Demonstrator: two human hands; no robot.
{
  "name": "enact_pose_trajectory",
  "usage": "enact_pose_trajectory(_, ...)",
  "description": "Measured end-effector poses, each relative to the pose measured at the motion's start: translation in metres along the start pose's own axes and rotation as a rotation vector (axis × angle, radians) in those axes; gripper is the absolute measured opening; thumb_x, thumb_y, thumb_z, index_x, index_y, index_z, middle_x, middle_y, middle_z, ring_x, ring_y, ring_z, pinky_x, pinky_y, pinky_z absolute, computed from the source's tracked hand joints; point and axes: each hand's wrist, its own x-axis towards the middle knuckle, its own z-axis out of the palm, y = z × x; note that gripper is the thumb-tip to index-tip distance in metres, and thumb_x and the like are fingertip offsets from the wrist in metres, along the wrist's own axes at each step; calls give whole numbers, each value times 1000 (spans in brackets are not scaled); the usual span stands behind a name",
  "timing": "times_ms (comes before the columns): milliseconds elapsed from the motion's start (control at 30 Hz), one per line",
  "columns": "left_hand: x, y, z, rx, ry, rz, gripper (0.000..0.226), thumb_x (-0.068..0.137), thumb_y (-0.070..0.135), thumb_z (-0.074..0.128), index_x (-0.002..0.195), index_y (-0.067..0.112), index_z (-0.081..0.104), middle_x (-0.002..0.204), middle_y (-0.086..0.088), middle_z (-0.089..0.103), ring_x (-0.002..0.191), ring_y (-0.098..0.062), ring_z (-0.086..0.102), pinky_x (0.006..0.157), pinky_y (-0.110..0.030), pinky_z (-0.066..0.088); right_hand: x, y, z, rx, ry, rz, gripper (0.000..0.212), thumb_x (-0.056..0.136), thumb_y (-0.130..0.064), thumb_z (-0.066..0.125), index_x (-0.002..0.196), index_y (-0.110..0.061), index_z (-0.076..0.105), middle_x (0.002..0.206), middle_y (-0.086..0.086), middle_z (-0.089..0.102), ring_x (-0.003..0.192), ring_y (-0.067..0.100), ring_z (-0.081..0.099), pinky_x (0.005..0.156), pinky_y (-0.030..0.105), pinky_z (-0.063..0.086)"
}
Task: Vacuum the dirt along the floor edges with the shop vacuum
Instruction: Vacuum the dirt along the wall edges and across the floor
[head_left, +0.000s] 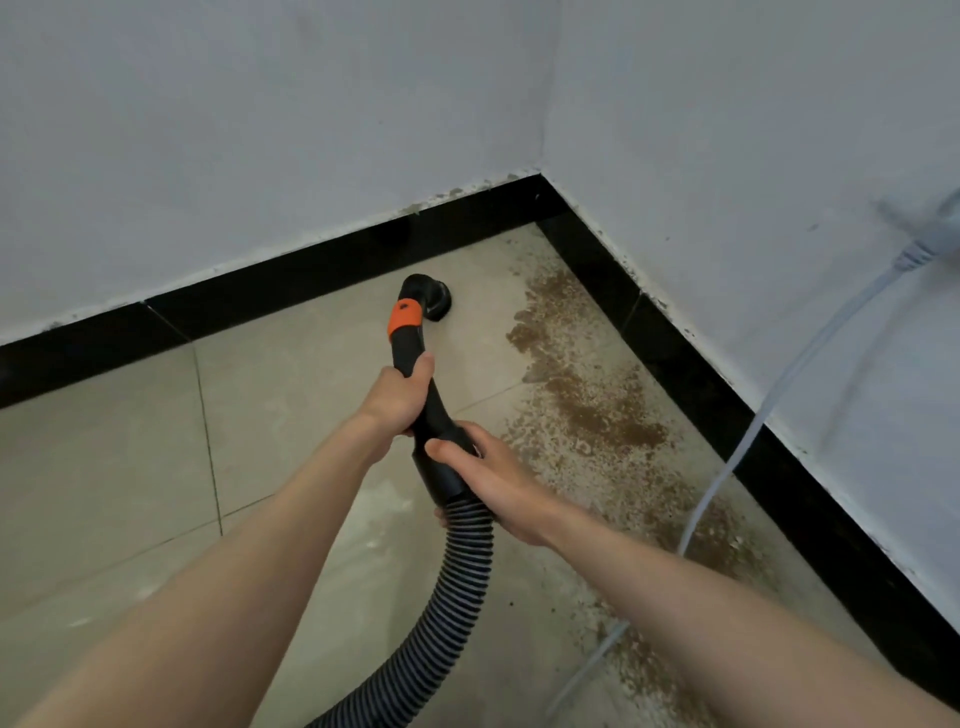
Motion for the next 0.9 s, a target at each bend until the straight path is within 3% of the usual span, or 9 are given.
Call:
enact_pose_trajectory(133,14,-7,-10,-80,-108,-11,49,97,47,38,117,2,45,88,-8,54,78,-21,56,74,-32,48,13,1,13,-36,81,0,25,90,-38,63,106,-21,54,96,7,64,74,21,63,68,37,53)
enact_pose_trajectory(267,29,2,-14,-189,-104,-20,39,99,42,37,103,4,48,83,-6,53,75,-18,53,74,-31,46,32,-6,18,-178,218,-108,15,89,-40,61,93,-27,55,84,3,62,66,20,61,55,32,52)
enact_pose_trajectory(333,39,5,-9,-183,-64,-14,38,100,41,37,102,4,47,84,-7,54,76,-19,54,78,-33,45,42,-10,11,-247,230,-130,12,87,-41,62,90,-30,56,81,0,62,66,21,60,59,36,54)
enact_pose_trajectory(500,70,16,6,-122,30,-2,53,100,45,32,126,0,42,105,-14,57,90,-25,56,75,-33,45,64,-25,-15,-334,215,-160,18,86,-39,64,97,-25,61,88,1,65,73,19,64,66,38,54)
enact_pose_trajectory(600,86,17,13,-123,21,-17,56,100,47,29,131,1,38,115,-16,55,98,-27,55,77,-33,45,69,-18,-28,-354,199,-152,21,88,-38,64,102,-22,62,91,-2,66,78,13,64,70,29,54)
enact_pose_trajectory(733,95,16,31,-65,-5,29,59,100,48,27,134,1,34,120,-16,53,102,-27,54,80,-34,46,72,-9,-46,-306,219,-145,19,92,-36,61,103,-20,62,85,-7,63,67,0,59,56,11,47)
enact_pose_trajectory(900,108,28,53,-46,-14,66,60,99,49,27,135,2,33,119,-13,52,104,-26,53,89,-36,46,81,-7,-64,-267,318,-151,16,89,-37,64,96,-22,65,81,-9,64,66,1,61,56,13,47)
